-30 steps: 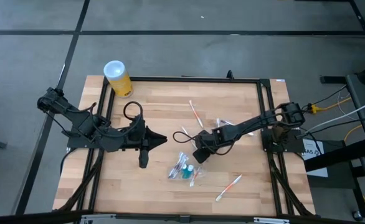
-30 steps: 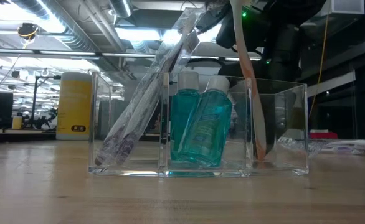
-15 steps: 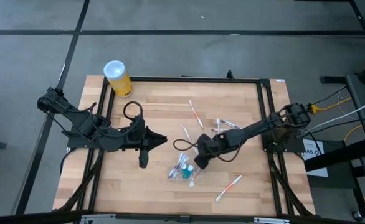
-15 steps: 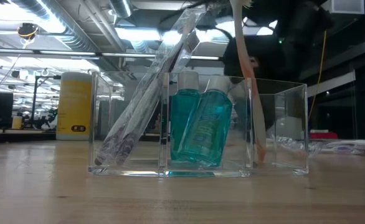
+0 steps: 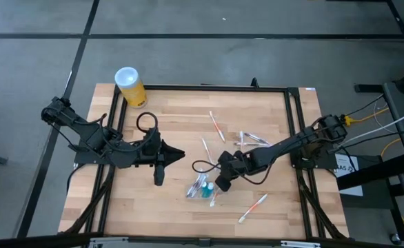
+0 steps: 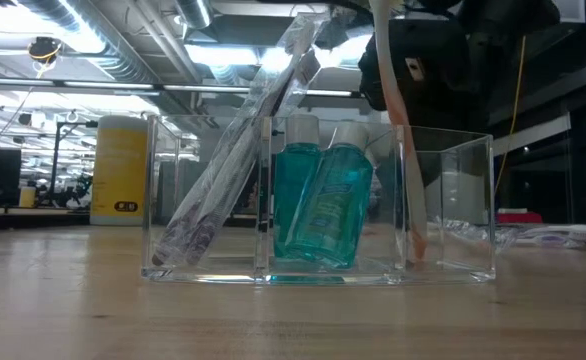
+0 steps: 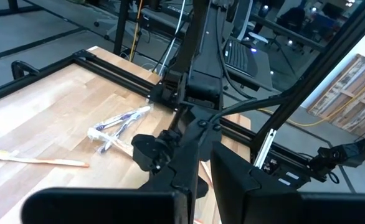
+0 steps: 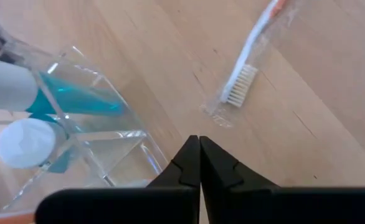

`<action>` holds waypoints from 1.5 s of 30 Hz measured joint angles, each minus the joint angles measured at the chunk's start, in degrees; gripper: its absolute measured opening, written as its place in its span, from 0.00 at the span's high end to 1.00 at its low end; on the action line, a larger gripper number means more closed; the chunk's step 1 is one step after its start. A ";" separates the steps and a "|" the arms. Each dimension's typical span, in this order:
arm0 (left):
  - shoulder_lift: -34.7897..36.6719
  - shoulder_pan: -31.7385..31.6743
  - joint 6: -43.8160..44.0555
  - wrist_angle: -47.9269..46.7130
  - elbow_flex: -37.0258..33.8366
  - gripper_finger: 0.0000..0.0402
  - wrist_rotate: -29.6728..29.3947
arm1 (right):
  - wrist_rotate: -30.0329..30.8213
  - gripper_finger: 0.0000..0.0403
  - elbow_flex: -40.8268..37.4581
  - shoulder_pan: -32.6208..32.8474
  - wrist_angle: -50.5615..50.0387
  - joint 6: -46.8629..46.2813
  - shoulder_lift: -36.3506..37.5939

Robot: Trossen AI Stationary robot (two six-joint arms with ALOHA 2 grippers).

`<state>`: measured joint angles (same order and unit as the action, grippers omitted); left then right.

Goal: Pick & Place toothbrushing station
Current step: Put the orange toothbrush into the right section of the transparent organizer

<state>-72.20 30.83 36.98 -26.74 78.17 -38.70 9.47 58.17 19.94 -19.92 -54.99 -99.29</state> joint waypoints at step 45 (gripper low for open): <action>0.00 0.00 0.28 0.04 0.00 0.91 -0.72 | -13.15 0.64 0.07 -15.62 5.11 8.33 -3.56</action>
<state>-72.20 30.83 37.26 -26.70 78.17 -39.42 -3.67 58.24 4.32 -14.81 -46.66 -102.85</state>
